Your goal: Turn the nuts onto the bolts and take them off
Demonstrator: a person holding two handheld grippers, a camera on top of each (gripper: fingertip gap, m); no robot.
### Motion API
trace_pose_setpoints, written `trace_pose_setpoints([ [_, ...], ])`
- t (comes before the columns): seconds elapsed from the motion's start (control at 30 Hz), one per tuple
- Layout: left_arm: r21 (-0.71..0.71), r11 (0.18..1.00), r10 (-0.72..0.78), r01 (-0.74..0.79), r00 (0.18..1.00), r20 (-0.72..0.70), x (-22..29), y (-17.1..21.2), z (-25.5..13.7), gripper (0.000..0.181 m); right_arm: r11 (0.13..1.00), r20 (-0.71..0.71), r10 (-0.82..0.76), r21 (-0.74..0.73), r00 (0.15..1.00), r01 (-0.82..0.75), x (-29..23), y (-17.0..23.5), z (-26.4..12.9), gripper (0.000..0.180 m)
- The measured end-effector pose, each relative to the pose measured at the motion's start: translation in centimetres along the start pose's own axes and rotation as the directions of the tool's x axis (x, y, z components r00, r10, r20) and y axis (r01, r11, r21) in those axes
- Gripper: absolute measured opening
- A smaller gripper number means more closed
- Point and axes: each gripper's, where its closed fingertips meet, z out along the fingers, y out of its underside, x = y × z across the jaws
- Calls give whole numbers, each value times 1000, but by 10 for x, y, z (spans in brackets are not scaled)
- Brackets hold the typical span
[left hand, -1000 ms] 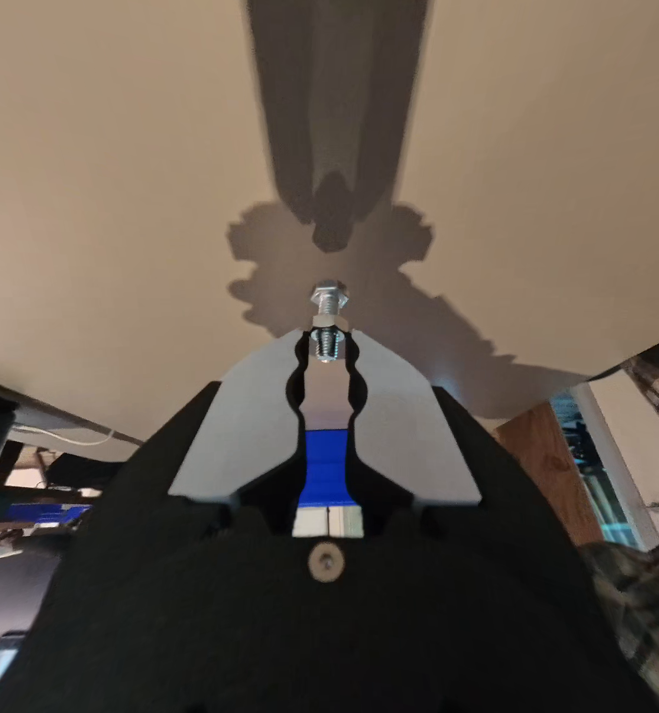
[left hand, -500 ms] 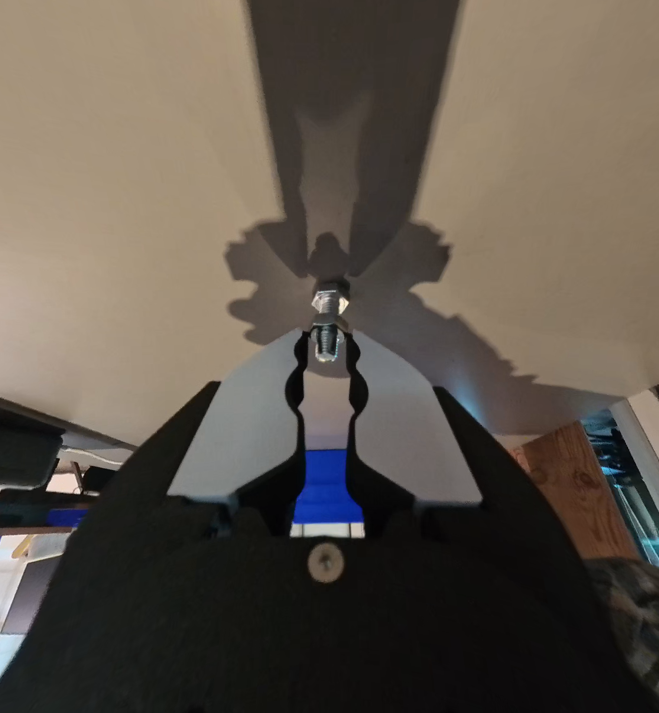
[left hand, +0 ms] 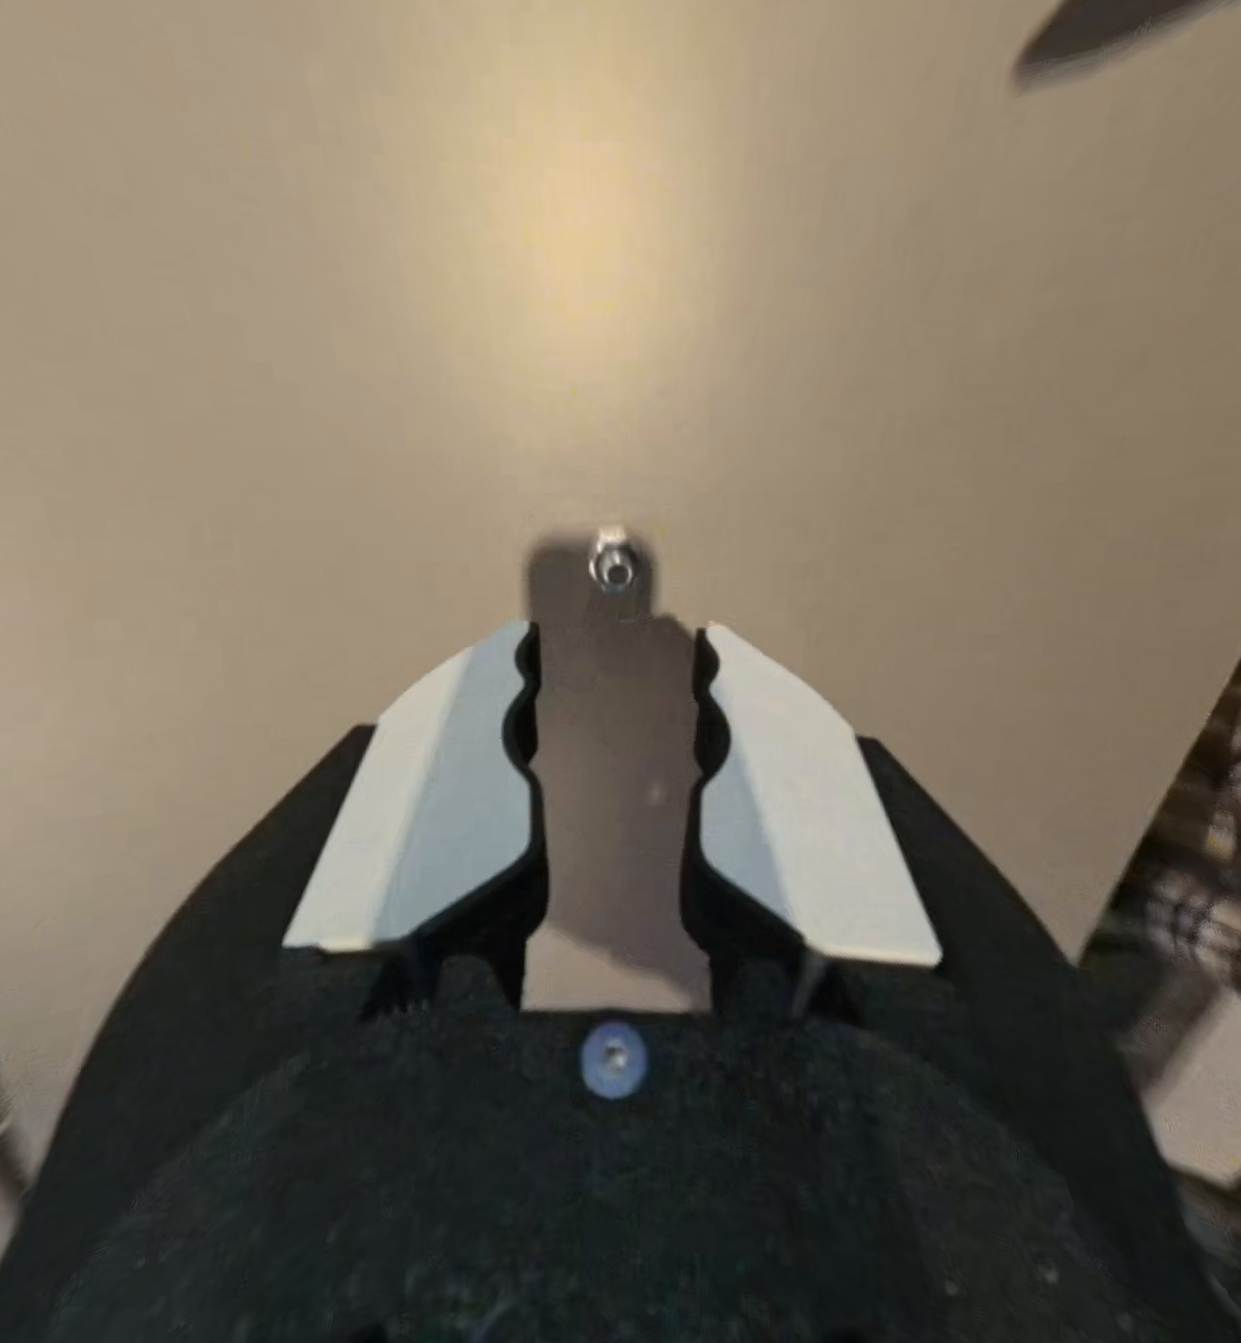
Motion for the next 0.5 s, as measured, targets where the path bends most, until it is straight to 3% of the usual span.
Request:
trace_pose_setpoints([
  [0.03, 140, 990, -17, 16, 1000, 1, -1, -5, -9, 41, 1000, 7, 4, -2, 1000, -4, -1, 0, 1, 38],
  [0.1, 425, 904, -53, 46, 999, 4, -5, -11, -30, 47, 1000, 17, 6, -12, 1000, -6, -3, 2, 3, 39],
  [0.17, 663, 745, -95, 77, 995, -9, -7, -11, -48, 51, 1000, 21, 1, -20, 1000, -1, -5, 4, 4, 39],
  [0.23, 804, 585, -137, 102, 990, -26, -9, -2, -58, 57, 999, 20, 1, -34, 1000, 0, -5, 6, 6, 39],
  [0.37, 918, 375, -197, 130, 979, -58, -11, 22, -56, 66, 998, 58, 28, -65, 998, -24, -7, 6, 20, 40],
  [0.5, 958, 237, -229, 161, 968, -106, -12, 41, -51, 69, 990, 199, 20, -142, 980, 9, -25, -2, 52, 36],
])
